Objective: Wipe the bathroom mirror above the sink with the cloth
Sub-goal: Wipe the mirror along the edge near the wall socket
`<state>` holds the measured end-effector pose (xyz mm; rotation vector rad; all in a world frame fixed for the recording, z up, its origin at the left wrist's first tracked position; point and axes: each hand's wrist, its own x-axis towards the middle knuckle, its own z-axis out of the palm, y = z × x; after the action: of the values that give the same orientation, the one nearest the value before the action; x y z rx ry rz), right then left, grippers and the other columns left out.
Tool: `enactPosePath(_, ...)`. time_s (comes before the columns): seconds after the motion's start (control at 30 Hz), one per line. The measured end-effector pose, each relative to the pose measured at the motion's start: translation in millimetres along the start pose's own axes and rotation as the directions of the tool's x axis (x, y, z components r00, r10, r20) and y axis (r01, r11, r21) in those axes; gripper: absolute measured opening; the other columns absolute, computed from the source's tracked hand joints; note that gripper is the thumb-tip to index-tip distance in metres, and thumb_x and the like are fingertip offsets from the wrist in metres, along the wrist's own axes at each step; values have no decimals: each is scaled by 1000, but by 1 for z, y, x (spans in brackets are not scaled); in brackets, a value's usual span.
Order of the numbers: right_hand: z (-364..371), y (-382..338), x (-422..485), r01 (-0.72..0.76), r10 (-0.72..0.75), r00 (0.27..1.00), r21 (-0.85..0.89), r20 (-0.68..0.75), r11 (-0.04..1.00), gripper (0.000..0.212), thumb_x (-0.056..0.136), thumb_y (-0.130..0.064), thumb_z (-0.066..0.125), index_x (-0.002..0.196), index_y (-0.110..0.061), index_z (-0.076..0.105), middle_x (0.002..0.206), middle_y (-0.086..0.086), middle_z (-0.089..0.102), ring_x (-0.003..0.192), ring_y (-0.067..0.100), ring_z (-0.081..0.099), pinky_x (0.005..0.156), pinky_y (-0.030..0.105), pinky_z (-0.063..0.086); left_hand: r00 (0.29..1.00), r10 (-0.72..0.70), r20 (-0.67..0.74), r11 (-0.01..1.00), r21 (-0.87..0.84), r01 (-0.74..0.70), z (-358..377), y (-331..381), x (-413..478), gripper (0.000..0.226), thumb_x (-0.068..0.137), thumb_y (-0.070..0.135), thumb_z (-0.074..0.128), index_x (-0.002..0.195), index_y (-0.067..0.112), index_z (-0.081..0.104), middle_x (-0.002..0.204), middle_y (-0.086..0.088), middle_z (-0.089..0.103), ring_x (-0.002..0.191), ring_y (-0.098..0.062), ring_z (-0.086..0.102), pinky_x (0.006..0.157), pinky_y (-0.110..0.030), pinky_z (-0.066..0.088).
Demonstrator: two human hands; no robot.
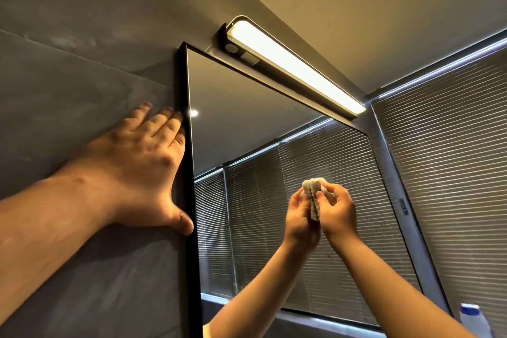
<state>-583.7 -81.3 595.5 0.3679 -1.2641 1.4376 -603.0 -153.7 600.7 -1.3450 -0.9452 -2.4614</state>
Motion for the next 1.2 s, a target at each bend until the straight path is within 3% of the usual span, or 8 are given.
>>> enactPosePath(0.17, 5, -42, -47, 202, -207, 978, 115, 35, 973, 30, 85, -14, 66, 94, -42, 63, 106, -10, 63, 100, 16, 66, 91, 40, 55, 995, 100, -1, 986, -137, -99, 0, 32, -37, 26, 92, 10, 55, 116, -1, 59, 124, -29, 59, 106, -33, 64, 95, -42, 52)
enactPosePath(0.37, 7, -63, -87, 356, -383, 918, 210, 104, 910, 32, 80, -1, 65, 102, -24, 70, 114, -3, 62, 108, 18, 65, 92, 31, 53, 967, 248, 60, 951, -205, -231, -15, 52, -72, 30, 95, 5, 44, 122, -2, 55, 130, -28, 54, 116, -37, 58, 97, -42, 50)
enactPosePath(0.53, 5, -43, -69, 295, -304, 952, 160, 33, 942, 37, 80, 0, 63, 99, -32, 67, 110, -6, 64, 107, 10, 63, 95, 20, 49, 988, 155, -11, 972, -175, -154, -5, 33, -56, 49, 82, 14, 74, 122, -3, 53, 123, -26, 59, 109, -32, 62, 94, -39, 52)
enactPosePath(0.63, 1, -15, -47, 146, -145, 989, 49, -29, 988, 32, 86, 1, 69, 95, -30, 66, 101, 0, 65, 96, 20, 66, 85, 14, 47, 998, 38, -52, 992, -120, -44, 0, 8, -41, 22, 93, 12, 58, 109, 1, 66, 113, -24, 66, 97, -28, 67, 89, -35, 55)
enactPosePath(0.73, -10, 21, -25, -39, 37, 998, -40, -60, 998, 14, 88, -7, 70, 100, -15, 70, 101, 11, 68, 93, 30, 67, 83, 32, 52, 990, -52, -129, 998, -45, 46, -5, -18, -28, 27, 101, 6, 41, 117, -4, 59, 110, -23, 65, 94, -27, 67, 91, -37, 53)
enactPosePath(0.83, -20, 46, -14, -156, 149, 985, -80, -84, 985, 12, 89, -18, 70, 98, -25, 68, 99, 9, 70, 91, 29, 68, 84, 45, 56, 974, -101, -203, 993, 43, 112, -14, -40, -24, 28, 101, 10, 46, 122, -5, 56, 110, -22, 64, 96, -27, 66, 94, -38, 50)
enactPosePath(0.97, -24, 46, -20, -164, 156, 983, -82, -98, 983, 9, 89, -20, 69, 97, -24, 68, 98, 8, 69, 89, 27, 68, 81, 43, 56, 973, -120, -195, 990, 46, 132, -20, -43, -23, 34, 100, 12, 47, 127, -9, 50, 117, -24, 61, 102, -30, 64, 101, -43, 45)
enactPosePath(1.2, -18, 10, -70, -19, 20, 999, 20, -49, 1000, 29, 88, -4, 69, 96, -32, 63, 103, 6, 67, 94, 19, 67, 85, 40, 56, 989, -103, -103, 991, -92, 93, -13, -8, -65, 26, 95, 8, 47, 109, -1, 66, 116, -28, 63, 98, -31, 67, 87, -39, 56)
